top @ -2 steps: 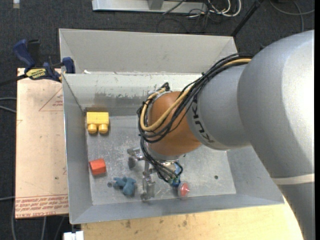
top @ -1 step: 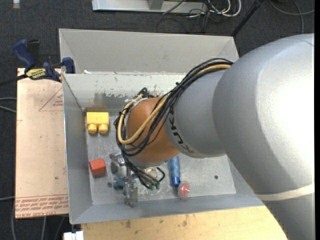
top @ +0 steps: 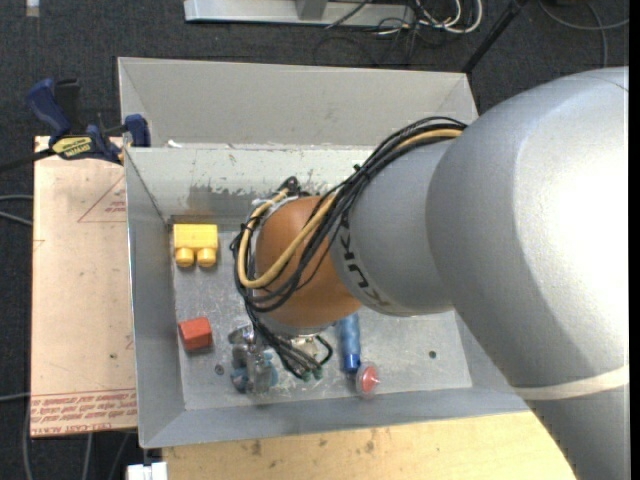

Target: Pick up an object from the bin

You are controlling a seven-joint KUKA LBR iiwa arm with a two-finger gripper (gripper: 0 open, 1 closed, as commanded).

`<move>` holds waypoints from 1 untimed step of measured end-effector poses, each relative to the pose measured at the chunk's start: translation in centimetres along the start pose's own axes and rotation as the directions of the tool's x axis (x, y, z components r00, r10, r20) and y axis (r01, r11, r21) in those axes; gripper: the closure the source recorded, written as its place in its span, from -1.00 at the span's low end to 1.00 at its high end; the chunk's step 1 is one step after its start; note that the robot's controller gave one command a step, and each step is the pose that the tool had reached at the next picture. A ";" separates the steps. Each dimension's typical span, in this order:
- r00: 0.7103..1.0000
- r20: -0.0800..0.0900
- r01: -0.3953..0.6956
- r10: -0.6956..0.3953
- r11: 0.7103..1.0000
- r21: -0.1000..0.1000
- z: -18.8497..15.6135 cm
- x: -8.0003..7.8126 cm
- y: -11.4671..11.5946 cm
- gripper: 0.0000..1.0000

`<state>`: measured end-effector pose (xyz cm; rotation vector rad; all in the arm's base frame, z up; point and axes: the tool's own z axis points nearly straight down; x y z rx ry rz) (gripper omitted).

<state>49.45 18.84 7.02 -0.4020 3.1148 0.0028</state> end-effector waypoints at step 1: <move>1.000 0.010 0.027 -0.027 1.000 0.000 -14.4 -1.3 0.0 1.00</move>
Offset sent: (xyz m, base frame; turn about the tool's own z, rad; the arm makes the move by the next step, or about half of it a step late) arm 0.0099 0.0016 0.1392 -0.0275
